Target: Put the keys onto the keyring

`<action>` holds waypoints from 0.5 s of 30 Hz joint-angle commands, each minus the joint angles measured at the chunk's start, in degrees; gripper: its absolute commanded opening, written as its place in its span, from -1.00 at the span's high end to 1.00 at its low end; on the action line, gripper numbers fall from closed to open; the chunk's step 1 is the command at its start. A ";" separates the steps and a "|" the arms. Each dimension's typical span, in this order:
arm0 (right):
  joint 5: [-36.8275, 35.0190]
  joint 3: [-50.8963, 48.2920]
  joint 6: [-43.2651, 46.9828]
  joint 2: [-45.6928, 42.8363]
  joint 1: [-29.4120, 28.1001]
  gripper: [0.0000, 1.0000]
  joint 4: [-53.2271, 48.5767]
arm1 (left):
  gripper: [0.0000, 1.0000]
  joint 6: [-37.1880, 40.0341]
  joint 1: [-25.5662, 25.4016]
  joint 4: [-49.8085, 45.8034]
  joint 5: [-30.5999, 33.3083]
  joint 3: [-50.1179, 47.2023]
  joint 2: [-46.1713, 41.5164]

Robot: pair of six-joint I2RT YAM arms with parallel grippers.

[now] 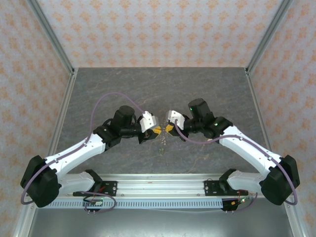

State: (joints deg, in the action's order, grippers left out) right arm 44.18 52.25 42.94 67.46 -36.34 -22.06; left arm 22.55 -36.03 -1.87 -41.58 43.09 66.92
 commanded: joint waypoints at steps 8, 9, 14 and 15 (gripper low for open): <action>2.13 -0.81 0.39 0.06 -0.23 1.00 4.09 | 0.55 2.01 -0.58 -1.30 -2.89 3.99 2.55; 2.13 -0.92 0.39 0.07 -0.23 1.00 4.28 | 0.55 2.07 -0.54 -1.30 -2.98 4.17 2.66; 2.61 -1.01 0.13 0.09 -0.29 1.00 4.70 | 0.59 2.20 -0.53 -1.49 -3.25 4.57 3.13; 2.80 -1.01 -0.02 0.07 -0.23 1.00 5.02 | 0.60 2.39 -0.53 -1.71 -3.34 4.64 3.30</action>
State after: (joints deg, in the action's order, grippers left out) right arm 44.73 51.72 42.92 67.46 -36.34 -20.58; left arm 23.86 -36.03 -2.66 -43.33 46.00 69.80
